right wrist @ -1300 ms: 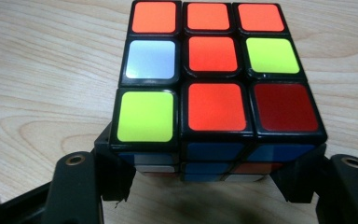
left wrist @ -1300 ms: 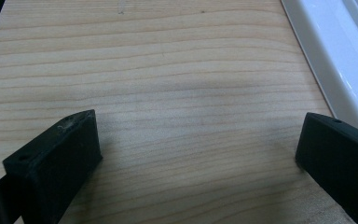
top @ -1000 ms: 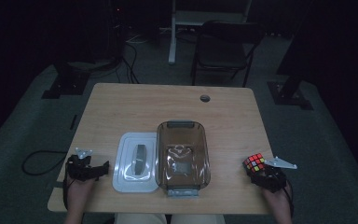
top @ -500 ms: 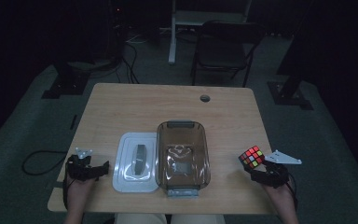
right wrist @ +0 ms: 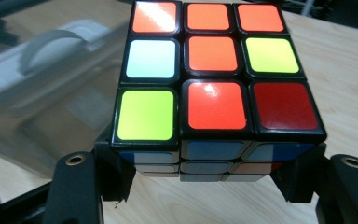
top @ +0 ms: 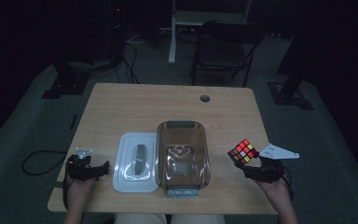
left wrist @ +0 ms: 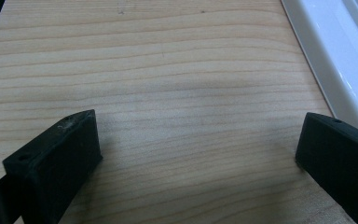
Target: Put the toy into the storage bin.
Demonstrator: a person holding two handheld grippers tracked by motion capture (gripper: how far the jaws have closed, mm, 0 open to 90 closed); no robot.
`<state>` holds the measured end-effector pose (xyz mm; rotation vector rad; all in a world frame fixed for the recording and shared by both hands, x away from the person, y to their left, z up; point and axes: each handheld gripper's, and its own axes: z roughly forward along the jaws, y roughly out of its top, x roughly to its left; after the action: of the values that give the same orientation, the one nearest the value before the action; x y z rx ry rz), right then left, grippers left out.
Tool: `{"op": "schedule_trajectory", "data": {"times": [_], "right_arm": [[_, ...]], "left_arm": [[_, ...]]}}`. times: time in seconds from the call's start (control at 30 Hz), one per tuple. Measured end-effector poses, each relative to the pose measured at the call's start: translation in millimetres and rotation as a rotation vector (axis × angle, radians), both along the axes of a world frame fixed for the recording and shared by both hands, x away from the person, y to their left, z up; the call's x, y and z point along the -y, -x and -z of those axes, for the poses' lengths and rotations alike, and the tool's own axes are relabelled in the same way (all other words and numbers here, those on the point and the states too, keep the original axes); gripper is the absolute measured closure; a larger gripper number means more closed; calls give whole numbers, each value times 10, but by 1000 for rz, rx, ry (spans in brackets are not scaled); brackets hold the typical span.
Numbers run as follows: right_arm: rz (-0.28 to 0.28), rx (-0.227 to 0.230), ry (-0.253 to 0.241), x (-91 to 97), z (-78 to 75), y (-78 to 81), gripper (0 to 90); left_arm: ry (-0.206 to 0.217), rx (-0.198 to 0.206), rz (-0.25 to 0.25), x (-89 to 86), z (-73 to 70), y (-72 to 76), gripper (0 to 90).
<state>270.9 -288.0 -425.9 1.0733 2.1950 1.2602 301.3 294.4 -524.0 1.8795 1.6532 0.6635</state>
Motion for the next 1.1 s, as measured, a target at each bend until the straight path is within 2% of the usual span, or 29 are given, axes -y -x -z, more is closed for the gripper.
{"op": "schedule_trajectory", "data": {"times": [0.03, 0.07, 0.13, 0.2, 0.23, 0.27, 0.3, 0.33, 0.47, 0.63, 0.67, 0.9, 1.0, 1.1], "right_arm": [[-38, 10, 0, -63, -54, 9, 340], [-38, 10, 0, -63, -54, 9, 340], [-88, 29, -12, -144, -143, 23, 340], [-104, 35, -16, -169, -173, 28, 340], [-137, 46, -16, -225, -229, 38, 340], [-137, 46, -16, -225, -229, 38, 340], [-168, 53, -18, -274, -280, 45, 340], [-168, 53, -18, -274, -280, 45, 340], [-239, 67, -27, -379, -377, 48, 340], [-285, 73, -24, -462, -420, 53, 340], [-316, 74, -13, -527, -437, 52, 340], [-379, 70, 14, -682, -460, 26, 340], [-425, 67, 32, -825, -461, -6, 339], [-444, 62, 46, -886, -450, -21, 340]], "left_arm": [[0, 0, 0, 0, 0, 0, 5], [0, 0, 0, 0, 0, 0, 5], [0, 0, 0, 0, 0, 0, 5], [0, 0, 0, 0, 0, 0, 5], [0, 0, 0, 0, 0, 0, 5], [0, 0, 0, 0, 0, 0, 5], [0, 0, 0, 0, 0, 0, 5], [0, 0, 0, 0, 0, 0, 5], [-1, 0, 1, -1, 0, 0, 5], [0, 0, 0, 0, 0, 0, 5], [0, 0, 0, 0, 0, 0, 5], [0, 0, 2, -1, 0, -1, 5], [0, 0, 3, -1, 0, -2, 5], [0, 0, 3, -1, 0, -2, 5]]}}
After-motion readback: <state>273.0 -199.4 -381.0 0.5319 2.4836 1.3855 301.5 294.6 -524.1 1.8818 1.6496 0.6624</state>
